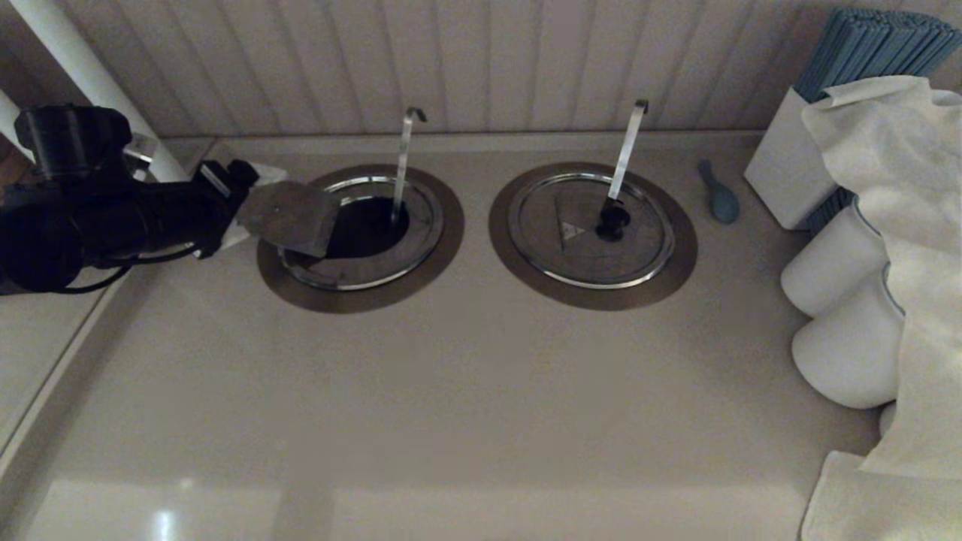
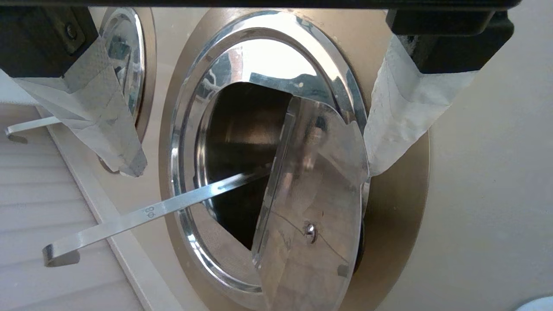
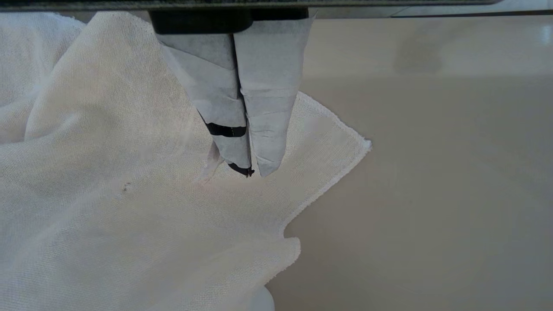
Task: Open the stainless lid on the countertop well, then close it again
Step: Close the lid
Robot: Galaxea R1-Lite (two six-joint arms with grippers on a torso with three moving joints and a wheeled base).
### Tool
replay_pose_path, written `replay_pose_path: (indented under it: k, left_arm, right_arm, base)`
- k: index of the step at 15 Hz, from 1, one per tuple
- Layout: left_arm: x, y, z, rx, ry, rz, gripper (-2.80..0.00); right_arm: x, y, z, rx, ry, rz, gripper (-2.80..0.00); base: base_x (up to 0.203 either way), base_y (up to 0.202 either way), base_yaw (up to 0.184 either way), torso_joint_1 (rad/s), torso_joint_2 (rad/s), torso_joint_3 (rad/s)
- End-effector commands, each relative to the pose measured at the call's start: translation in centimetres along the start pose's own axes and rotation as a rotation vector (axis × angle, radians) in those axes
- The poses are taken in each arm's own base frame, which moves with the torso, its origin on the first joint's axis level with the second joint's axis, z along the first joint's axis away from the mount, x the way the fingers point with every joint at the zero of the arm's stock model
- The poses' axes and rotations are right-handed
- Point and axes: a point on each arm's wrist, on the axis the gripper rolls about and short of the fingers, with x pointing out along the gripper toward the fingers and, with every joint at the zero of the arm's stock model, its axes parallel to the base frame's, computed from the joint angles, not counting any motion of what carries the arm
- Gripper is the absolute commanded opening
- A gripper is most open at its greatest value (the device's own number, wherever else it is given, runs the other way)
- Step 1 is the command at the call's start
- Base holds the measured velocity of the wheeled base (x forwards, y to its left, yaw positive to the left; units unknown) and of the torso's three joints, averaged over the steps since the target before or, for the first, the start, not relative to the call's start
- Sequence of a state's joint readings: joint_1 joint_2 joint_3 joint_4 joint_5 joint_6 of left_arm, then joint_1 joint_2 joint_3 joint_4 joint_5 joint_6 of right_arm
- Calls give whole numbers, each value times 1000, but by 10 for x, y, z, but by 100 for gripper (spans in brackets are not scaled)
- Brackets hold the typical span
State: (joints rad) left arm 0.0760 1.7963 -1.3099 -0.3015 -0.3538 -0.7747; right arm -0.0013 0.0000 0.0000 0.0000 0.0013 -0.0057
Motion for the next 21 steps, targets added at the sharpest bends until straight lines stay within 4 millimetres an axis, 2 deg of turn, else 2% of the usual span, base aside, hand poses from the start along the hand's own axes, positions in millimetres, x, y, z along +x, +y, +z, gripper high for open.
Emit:
replay_pose_path:
  k: [1, 8, 16, 21]
  left_arm:
    - [2, 1, 0, -5, 4, 0, 0]
    - [-9, -10, 4, 5, -21, -27, 0]
    - [-12, -25, -2, 15, -4, -63, 0]
    - [-22, -38, -2, 15, -13, -97, 0]
  right_arm:
    - [0, 0, 0, 0, 0, 1, -280]
    - [0, 0, 0, 0, 0, 0, -280]
    - [0, 0, 0, 0, 0, 0, -280]
    - [0, 0, 0, 0, 0, 1, -280]
  base:
    - [0, 0, 0, 0, 0, 0]
    - [0, 0, 0, 0, 0, 0]
    - [0, 0, 0, 0, 0, 0]
    - [0, 0, 0, 0, 0, 0]
